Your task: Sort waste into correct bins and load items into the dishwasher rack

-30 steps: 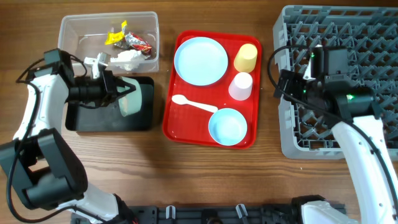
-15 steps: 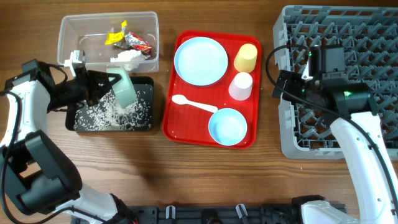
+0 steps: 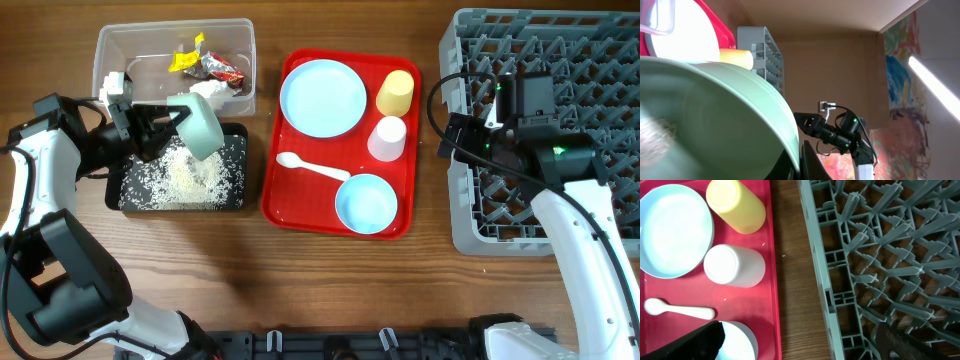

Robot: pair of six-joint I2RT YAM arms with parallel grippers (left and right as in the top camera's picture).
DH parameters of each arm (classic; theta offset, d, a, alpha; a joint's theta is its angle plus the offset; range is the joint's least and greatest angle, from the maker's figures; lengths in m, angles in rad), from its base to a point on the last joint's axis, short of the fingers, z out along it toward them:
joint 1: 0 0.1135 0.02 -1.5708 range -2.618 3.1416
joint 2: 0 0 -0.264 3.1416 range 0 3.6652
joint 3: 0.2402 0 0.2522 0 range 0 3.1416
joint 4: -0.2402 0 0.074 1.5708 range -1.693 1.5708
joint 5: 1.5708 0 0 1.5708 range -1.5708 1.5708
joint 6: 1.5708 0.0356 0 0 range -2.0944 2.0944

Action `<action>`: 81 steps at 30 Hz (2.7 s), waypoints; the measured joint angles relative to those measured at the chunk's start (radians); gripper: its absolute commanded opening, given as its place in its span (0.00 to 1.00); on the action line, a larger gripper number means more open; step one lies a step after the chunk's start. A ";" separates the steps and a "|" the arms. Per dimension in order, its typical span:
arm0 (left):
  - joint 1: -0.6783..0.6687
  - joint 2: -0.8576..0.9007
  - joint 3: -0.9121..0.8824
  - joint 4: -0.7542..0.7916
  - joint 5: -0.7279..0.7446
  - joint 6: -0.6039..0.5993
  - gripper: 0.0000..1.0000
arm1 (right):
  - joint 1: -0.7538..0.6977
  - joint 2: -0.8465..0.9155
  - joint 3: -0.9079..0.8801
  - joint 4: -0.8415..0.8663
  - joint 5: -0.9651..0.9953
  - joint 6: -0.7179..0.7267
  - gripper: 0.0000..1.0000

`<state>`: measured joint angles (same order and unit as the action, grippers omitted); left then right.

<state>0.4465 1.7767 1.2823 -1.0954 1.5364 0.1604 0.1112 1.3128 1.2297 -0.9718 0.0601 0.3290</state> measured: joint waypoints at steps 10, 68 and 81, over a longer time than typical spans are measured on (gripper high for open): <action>0.000 0.000 0.000 0.000 0.007 0.000 0.04 | 0.000 0.000 0.000 0.000 0.000 0.000 1.00; -0.628 -0.178 0.151 0.127 -1.472 -0.414 1.00 | 0.215 0.278 -0.163 0.089 -0.225 0.033 0.63; -0.222 -0.178 0.151 0.164 -1.517 -0.467 1.00 | 0.215 0.307 -0.325 0.296 -0.264 0.098 0.04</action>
<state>0.2249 1.5986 1.4334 -0.9314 0.0196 -0.3065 0.3260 1.6196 0.9047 -0.6762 -0.2039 0.4274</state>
